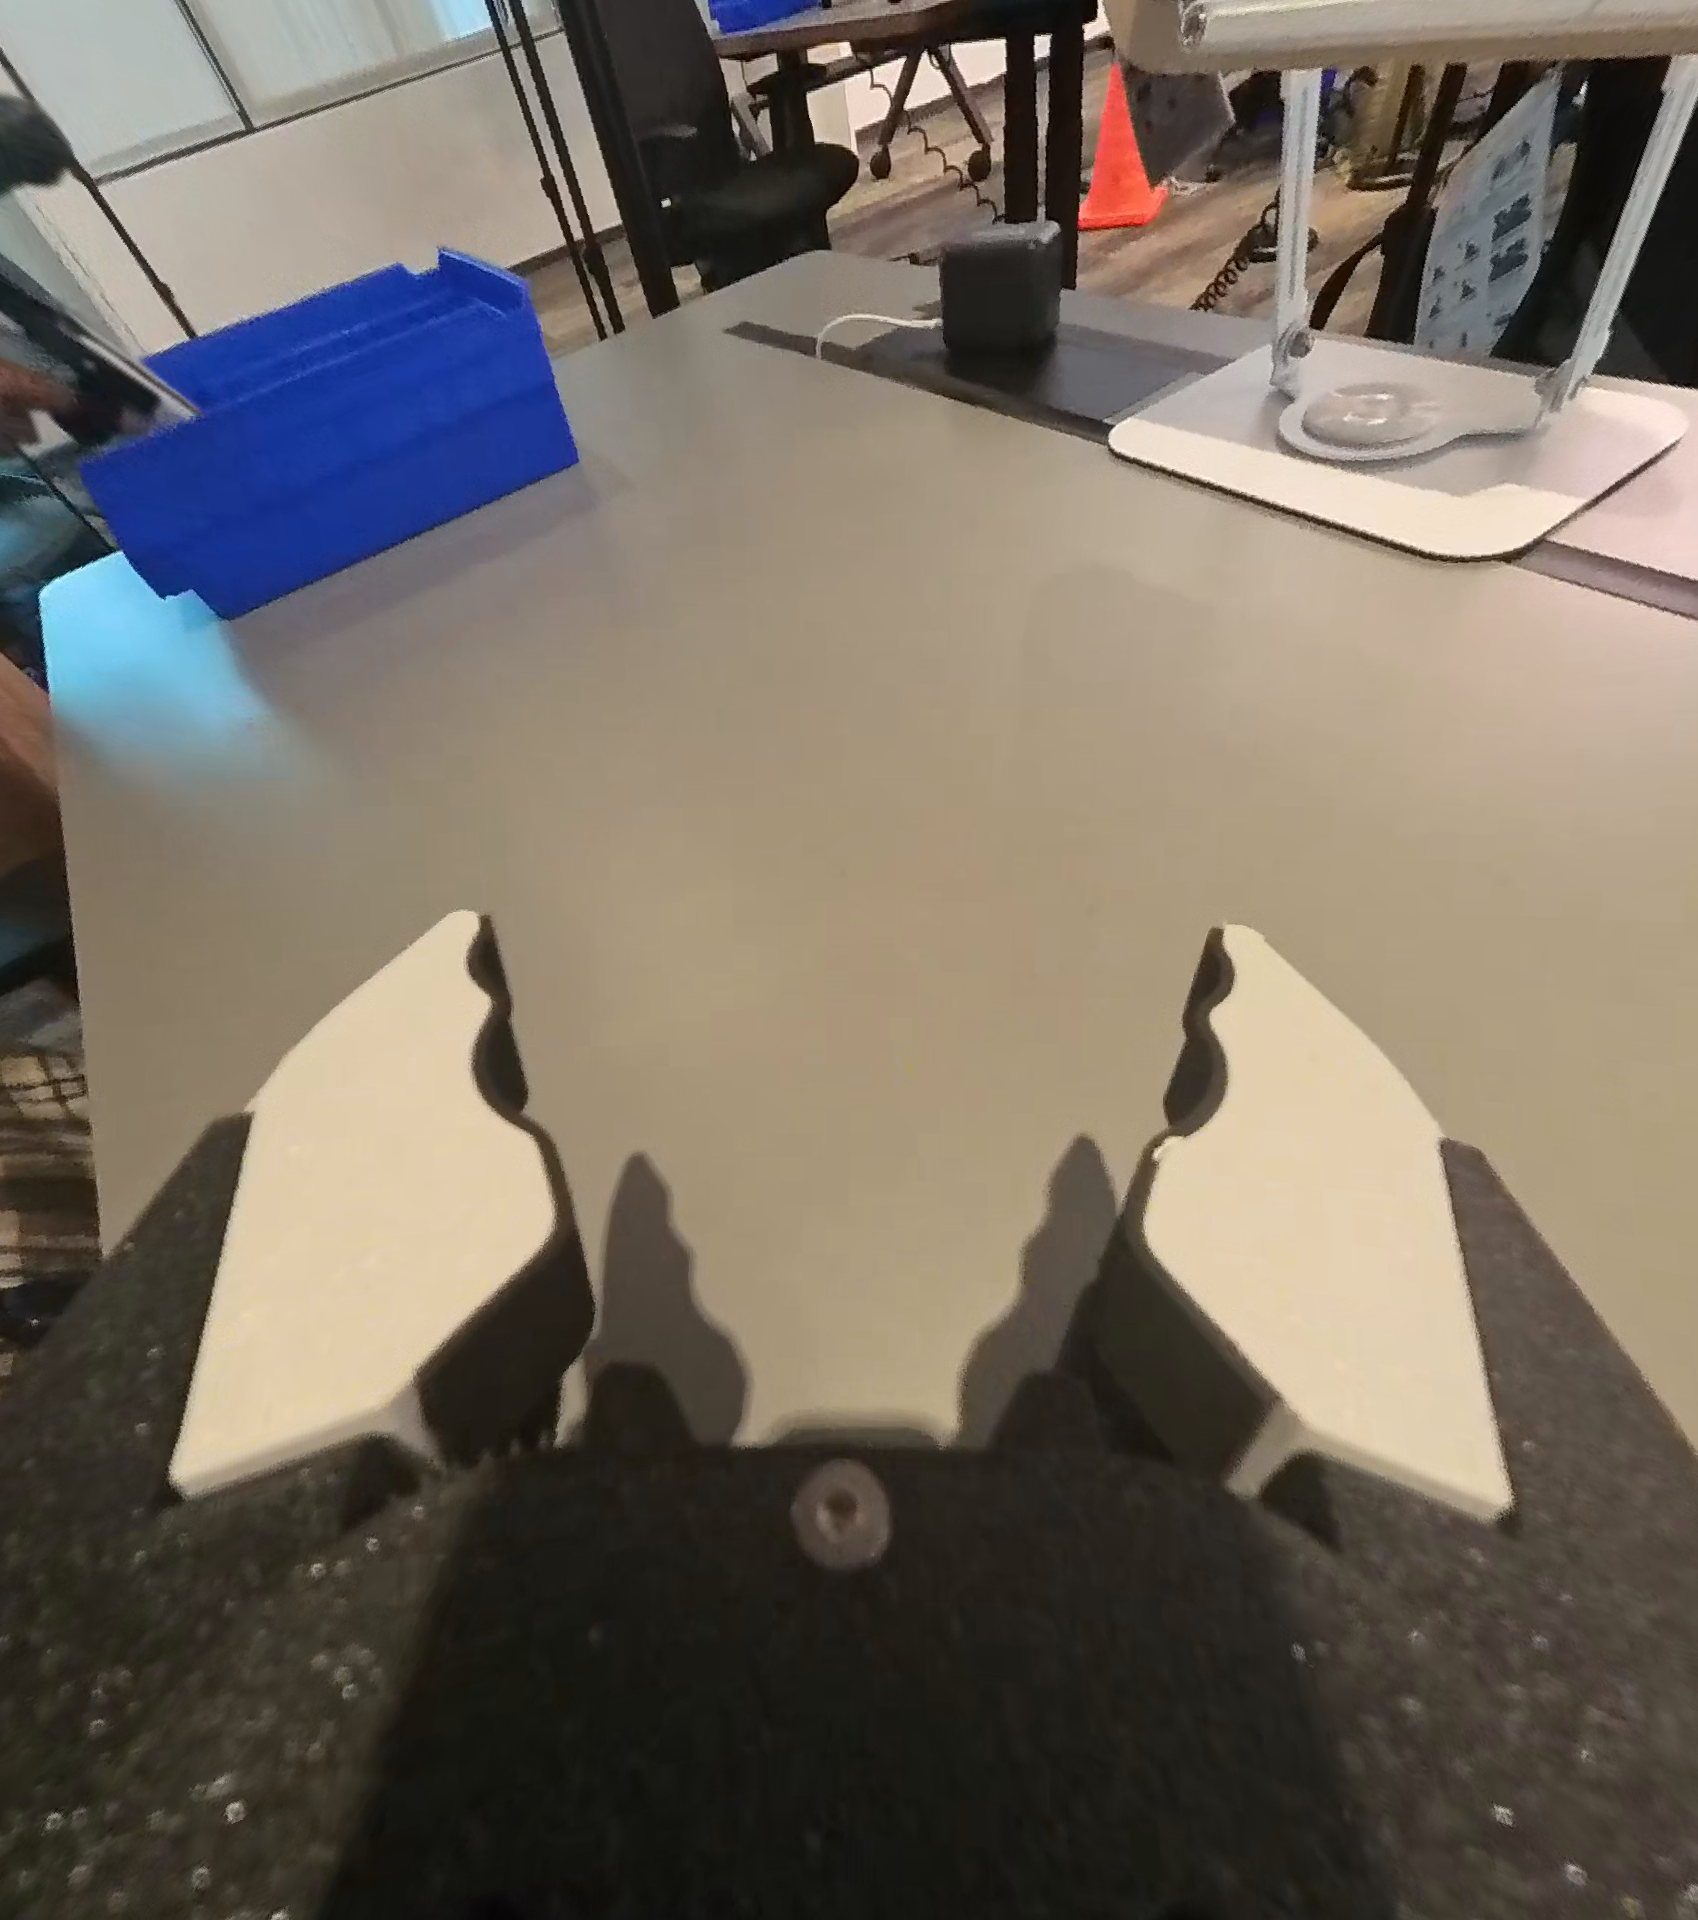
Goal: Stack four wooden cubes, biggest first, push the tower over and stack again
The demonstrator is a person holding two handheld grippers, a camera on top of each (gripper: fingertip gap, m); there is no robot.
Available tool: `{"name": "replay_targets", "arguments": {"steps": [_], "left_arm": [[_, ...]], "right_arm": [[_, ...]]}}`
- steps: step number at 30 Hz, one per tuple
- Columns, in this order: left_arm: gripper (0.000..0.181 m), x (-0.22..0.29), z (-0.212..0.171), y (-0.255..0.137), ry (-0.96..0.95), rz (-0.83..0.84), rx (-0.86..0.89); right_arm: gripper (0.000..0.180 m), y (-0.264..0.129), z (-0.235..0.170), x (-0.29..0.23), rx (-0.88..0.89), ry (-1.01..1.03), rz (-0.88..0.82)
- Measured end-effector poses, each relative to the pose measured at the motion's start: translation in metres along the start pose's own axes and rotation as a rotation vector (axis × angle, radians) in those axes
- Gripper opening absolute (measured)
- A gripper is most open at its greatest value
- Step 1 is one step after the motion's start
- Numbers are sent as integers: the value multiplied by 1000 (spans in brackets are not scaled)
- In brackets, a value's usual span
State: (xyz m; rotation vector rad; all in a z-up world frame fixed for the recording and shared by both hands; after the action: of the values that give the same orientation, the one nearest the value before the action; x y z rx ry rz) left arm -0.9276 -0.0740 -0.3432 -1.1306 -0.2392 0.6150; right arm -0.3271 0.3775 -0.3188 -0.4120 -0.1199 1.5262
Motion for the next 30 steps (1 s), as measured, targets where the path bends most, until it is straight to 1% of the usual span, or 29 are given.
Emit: {"name": "replay_targets", "arguments": {"steps": [1,5,10,30], "left_arm": [[23,0,-2,6,-8,-21,-24],[23,-1,-7,17,-22,-37,-65],[23,-1,-7,18,-34,-52,-85],[23,3,-5,31,-27,-45,-305]], "right_arm": [[121,-1,0,0,0,0,-3],[121,-8,-1,3,-1,8,-19],[121,-9,-2,5,0,14,-24],[121,-13,-2,4,6,12,-30]]}}
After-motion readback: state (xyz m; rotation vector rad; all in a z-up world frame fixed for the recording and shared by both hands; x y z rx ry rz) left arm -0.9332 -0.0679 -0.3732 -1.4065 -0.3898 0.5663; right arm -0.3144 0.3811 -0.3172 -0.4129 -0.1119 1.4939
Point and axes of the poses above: each gripper's, where its closed fingertips meet, y out along the fingers, z out of its top, x = y × z across the jaws, the point moved 6 cm from there along -y, back along the fingers
